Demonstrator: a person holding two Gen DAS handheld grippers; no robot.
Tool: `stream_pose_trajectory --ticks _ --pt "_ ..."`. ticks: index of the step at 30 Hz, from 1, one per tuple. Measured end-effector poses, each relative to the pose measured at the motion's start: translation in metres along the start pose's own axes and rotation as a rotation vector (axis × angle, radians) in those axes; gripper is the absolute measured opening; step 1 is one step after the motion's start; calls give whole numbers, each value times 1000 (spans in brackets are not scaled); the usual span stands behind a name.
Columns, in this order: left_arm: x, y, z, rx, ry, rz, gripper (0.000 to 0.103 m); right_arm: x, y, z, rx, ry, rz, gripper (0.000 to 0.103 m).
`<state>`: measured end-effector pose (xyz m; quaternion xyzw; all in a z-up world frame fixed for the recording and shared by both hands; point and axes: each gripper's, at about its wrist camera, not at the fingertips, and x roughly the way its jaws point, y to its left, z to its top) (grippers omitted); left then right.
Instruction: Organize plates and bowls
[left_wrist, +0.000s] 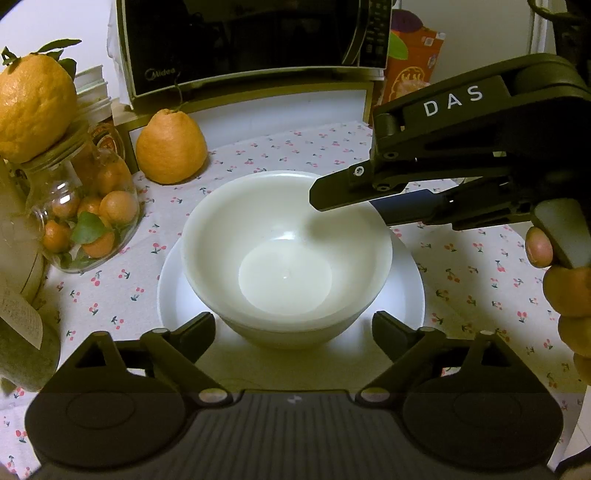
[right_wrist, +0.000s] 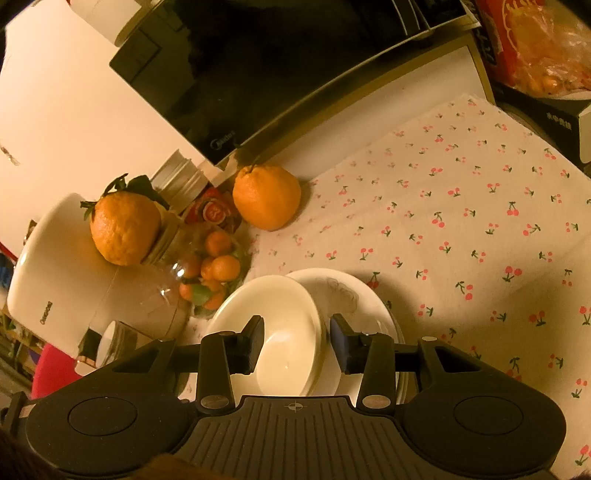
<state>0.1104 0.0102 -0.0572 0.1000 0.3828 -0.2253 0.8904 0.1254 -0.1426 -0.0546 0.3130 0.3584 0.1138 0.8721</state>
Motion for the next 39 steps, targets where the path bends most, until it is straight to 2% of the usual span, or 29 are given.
stream_pose_trajectory --ticks 3,4,6,16,21,28,34,39 --pt "-1 0 1 -1 0 5 95 0 -3 1 13 5 -5 42" --pt "-2 0 1 -3 -1 5 96 -1 -4 0 16 5 -6 50" --pt "-3 0 1 -7 -2 5 96 -3 -5 1 19 0 -7 56" --pt "-18 0 -2 -35 -17 -5 98 -23 -13 5 30 -23 -11 67" --pt "-30 -4 -8 -49 -16 -3 99 -39 -21 3 33 -18 -32 69" --pt "-46 -7 -18 -135 20 26 99 -65 -28 -9 23 17 -70 70" --pt "-62 -5 -29 -250 59 76 99 -84 -22 -25 -52 57 -92 75" --pt "-74 -10 -35 -290 65 128 100 -92 -16 -40 -134 109 -128 77"
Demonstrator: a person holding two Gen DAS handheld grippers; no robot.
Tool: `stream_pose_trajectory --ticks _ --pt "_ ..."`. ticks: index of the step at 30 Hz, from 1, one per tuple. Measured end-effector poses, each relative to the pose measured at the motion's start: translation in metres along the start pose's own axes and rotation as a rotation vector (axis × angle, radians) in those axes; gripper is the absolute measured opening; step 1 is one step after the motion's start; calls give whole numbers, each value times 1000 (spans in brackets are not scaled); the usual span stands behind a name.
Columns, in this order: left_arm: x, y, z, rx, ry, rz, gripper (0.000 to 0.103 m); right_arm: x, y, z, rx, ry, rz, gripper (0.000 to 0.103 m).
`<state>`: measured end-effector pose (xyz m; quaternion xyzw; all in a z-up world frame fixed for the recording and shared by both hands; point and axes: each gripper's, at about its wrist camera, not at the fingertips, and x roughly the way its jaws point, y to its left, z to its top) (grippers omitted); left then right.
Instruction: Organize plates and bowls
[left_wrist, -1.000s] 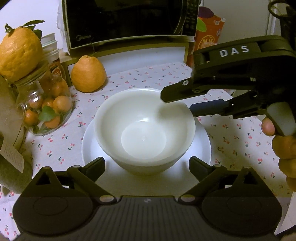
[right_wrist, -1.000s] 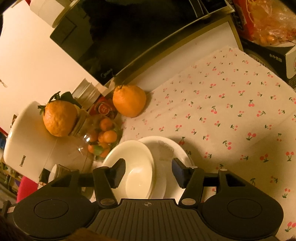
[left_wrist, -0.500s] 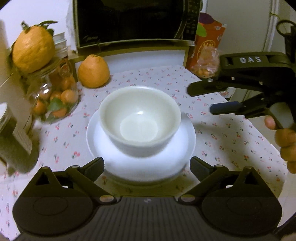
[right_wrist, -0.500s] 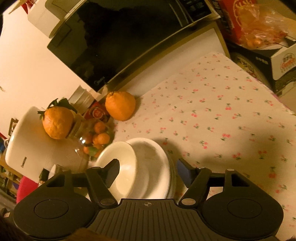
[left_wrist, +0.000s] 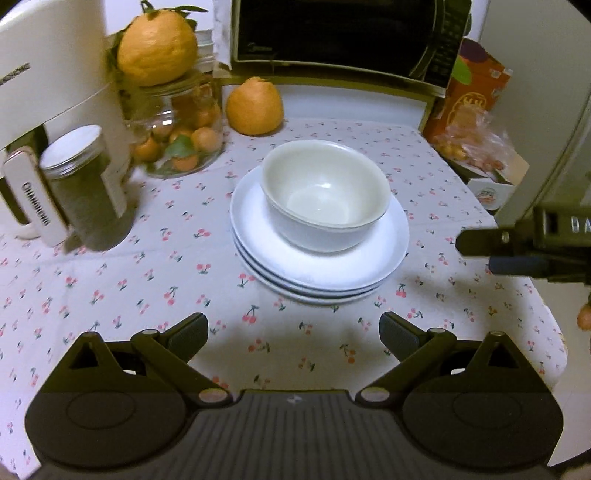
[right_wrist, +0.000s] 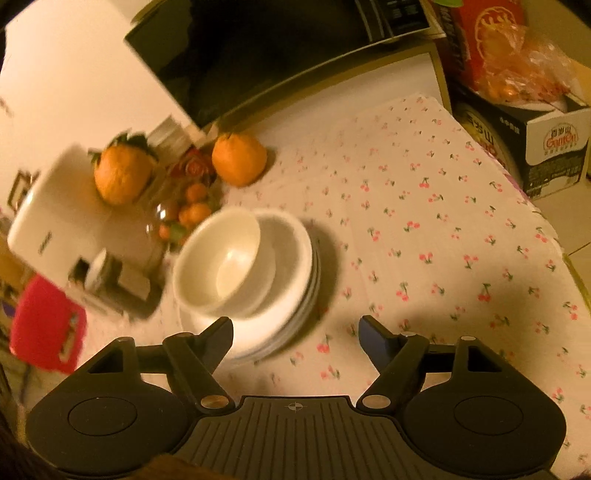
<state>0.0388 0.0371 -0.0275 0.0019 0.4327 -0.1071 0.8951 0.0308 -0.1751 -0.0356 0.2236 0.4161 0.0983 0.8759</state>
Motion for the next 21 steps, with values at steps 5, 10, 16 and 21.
stream_pose_trajectory --ticks 5,10,16,21 --pt "-6 -6 -6 -32 4 45 102 -5 5 -12 -53 31 -43 84" --pt "-6 -10 -8 -62 39 75 102 -6 12 -20 -117 36 -108 87" --pt "-4 -11 -7 -95 75 125 103 0 16 -20 -156 56 -144 90" --pt "-5 -13 -5 -103 80 135 103 7 20 -21 -183 71 -165 90"
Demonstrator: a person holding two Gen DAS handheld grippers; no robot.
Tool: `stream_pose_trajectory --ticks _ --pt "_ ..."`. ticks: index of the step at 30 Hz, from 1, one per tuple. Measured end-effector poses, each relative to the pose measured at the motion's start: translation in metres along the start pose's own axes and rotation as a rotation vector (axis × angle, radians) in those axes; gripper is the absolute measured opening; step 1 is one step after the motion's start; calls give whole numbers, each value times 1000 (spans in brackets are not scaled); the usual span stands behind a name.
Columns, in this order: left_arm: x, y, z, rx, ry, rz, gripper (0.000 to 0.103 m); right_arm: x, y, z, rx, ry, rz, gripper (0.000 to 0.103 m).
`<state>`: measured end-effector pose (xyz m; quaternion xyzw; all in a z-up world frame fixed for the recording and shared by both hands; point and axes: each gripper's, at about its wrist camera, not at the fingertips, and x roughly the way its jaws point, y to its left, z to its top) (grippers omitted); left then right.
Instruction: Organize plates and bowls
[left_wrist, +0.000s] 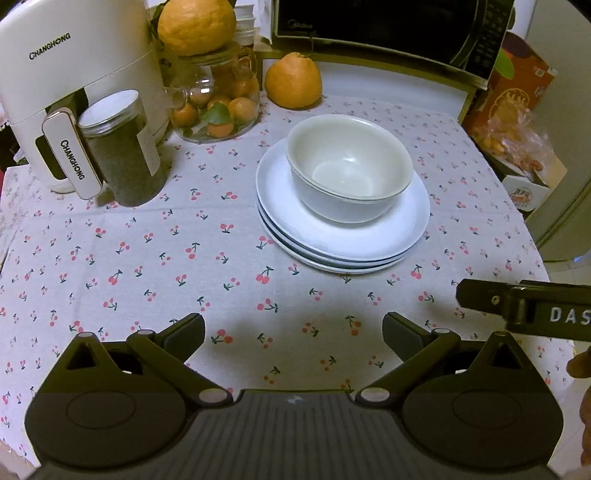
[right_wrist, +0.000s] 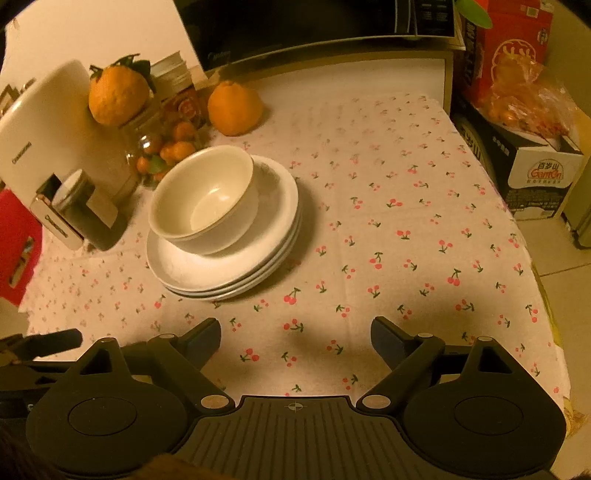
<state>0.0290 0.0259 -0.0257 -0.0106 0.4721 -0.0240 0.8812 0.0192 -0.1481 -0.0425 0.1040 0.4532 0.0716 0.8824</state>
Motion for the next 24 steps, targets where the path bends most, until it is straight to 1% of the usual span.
stream_pose_trajectory --ticks 3,5,24 --pt "-1 -5 -2 28 -8 33 103 2 1 0 -5 7 -1 91" --pt "0 -7 -2 45 -8 42 103 3 2 0 -7 12 1 91" --pt "-1 -9 -3 63 -4 52 103 5 0 -1 5 28 -5 91"
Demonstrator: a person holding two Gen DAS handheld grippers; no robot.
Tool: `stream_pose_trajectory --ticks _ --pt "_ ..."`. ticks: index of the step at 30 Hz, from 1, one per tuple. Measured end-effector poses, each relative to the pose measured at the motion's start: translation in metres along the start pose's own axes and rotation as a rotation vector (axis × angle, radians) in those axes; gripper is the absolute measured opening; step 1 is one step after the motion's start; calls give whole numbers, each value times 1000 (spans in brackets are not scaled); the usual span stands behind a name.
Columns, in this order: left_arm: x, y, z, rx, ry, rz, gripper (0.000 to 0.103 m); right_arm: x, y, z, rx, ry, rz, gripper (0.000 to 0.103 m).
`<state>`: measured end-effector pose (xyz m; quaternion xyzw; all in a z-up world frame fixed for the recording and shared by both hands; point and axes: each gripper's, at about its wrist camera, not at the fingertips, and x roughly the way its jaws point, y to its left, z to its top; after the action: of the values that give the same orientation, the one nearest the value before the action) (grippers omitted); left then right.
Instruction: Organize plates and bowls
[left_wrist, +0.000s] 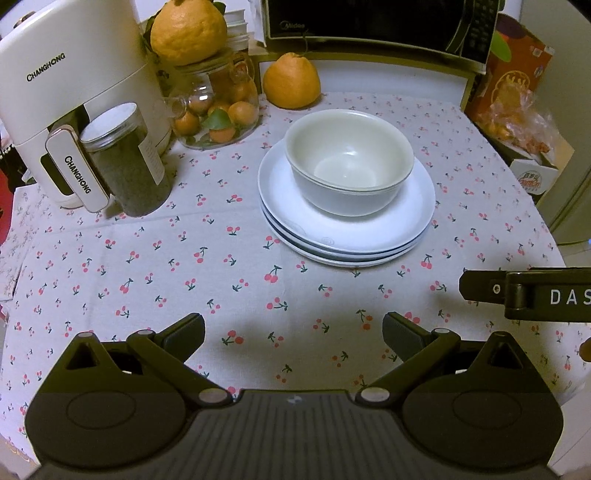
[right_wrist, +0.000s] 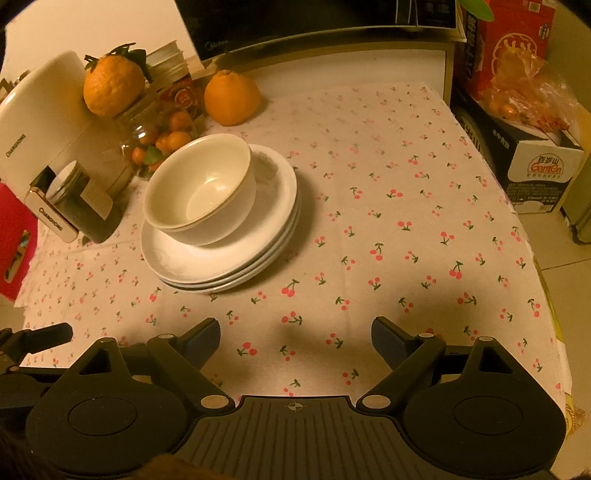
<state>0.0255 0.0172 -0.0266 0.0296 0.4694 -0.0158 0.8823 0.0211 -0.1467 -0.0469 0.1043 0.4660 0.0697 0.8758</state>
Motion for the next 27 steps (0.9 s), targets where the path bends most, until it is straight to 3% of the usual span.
stream_pose_trajectory --ticks 27 --pt "1 0 0 1 11 -5 103 2 1 0 2 13 1 91"
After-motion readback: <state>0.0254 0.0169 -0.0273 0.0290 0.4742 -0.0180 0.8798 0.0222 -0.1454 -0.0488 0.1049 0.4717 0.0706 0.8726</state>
